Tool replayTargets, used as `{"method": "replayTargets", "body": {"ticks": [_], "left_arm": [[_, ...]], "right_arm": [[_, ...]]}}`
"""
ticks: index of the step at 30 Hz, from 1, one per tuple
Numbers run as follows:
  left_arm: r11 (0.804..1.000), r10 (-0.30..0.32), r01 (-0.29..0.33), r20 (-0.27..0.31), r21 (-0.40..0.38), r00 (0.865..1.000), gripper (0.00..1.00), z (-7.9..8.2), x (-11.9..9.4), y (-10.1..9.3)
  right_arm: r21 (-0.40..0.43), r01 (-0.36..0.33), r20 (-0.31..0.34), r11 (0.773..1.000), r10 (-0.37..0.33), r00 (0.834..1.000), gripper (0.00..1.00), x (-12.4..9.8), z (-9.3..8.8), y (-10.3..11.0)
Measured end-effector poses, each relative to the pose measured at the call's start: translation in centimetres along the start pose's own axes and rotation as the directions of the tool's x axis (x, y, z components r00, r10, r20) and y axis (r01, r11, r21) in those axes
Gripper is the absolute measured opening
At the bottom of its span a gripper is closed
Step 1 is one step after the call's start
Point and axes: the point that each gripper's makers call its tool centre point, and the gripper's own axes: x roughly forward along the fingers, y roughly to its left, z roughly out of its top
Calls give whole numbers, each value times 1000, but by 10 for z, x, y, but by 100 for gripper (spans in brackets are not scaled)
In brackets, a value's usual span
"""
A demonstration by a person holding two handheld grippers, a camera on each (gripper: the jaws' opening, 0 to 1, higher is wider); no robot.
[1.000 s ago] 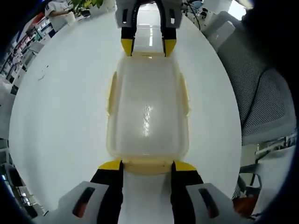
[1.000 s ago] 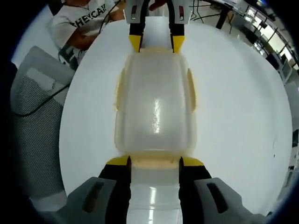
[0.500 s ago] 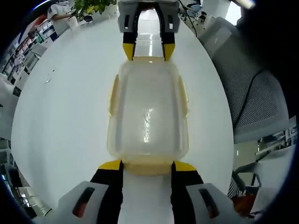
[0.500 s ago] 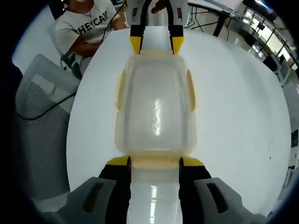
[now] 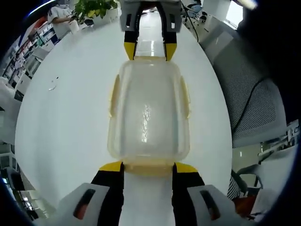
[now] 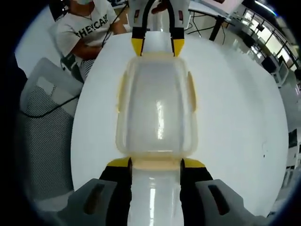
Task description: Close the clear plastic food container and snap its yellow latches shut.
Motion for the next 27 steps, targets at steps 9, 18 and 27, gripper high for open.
{"method": "replayTargets", "body": {"ticks": [9, 18, 27], "left_arm": [[1000, -11, 11, 8, -17, 1000, 34, 2, -5, -8], [999, -17, 19, 29, -40, 999, 34, 7, -8, -12], [999, -15, 17, 42, -33, 999, 34, 21, -6, -13]], "right_arm": [[-21, -6, -11, 1000, 6, 1000, 36, -4, 2, 4], [-31, -18, -12, 999, 17, 1000, 36, -12, -2, 7], [-37, -26, -17, 999, 25, 1000, 36, -17, -13, 6]]}}
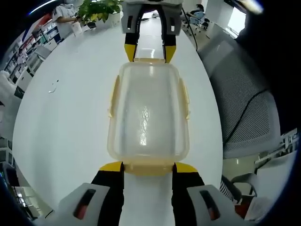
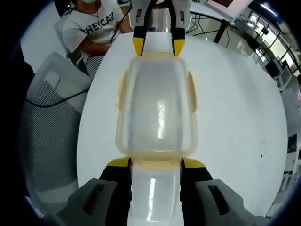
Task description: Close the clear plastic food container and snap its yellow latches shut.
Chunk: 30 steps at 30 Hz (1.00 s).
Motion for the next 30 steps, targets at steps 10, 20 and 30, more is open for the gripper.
{"method": "replayTargets", "body": {"ticks": [10, 20, 30], "left_arm": [[1000, -7, 7, -1, -17, 1000, 34, 15, 6, -2], [1000, -9, 9, 0, -13, 1000, 34, 37, 9, -2], [1000, -6, 6, -8, -7, 1000, 34, 57, 15, -8]], "right_arm": [[-14, 0, -3, 1000, 0, 1000, 36, -8, -14, 1], [-8, -2, 2, 1000, 2, 1000, 36, -15, -35, 2], [-1, -4, 13, 1000, 4, 1000, 36, -19, -55, 8]]}}
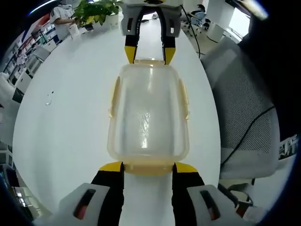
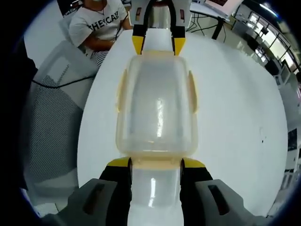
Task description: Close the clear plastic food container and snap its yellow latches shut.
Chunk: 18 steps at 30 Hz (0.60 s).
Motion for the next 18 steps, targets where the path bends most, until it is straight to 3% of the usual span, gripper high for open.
{"method": "replayTargets", "body": {"ticks": [18], "left_arm": [[1000, -3, 3, -3, -6, 1000, 34, 31, 12, 3]], "right_arm": [[-4, -2, 4, 1000, 2, 1000, 36, -11, -32, -4]]}}
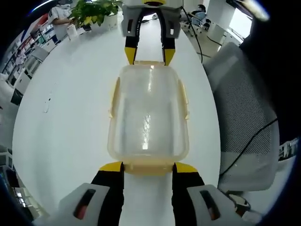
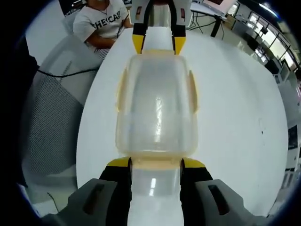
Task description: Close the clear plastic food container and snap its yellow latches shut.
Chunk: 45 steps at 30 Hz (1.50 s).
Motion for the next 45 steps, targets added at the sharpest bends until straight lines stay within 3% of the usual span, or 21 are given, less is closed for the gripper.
{"method": "replayTargets", "body": {"ticks": [21, 45], "left_arm": [[1000, -1, 1, 8, -5, 1000, 34, 28, 16, -4], [1000, 4, -4, 21, 10, 1000, 34, 75, 36, -2]], "right_arm": [[-3, -2, -16, 1000, 2, 1000, 36, -7, -31, 4], [0, 11, -36, 1000, -11, 999, 36, -22, -81, 3]]}}
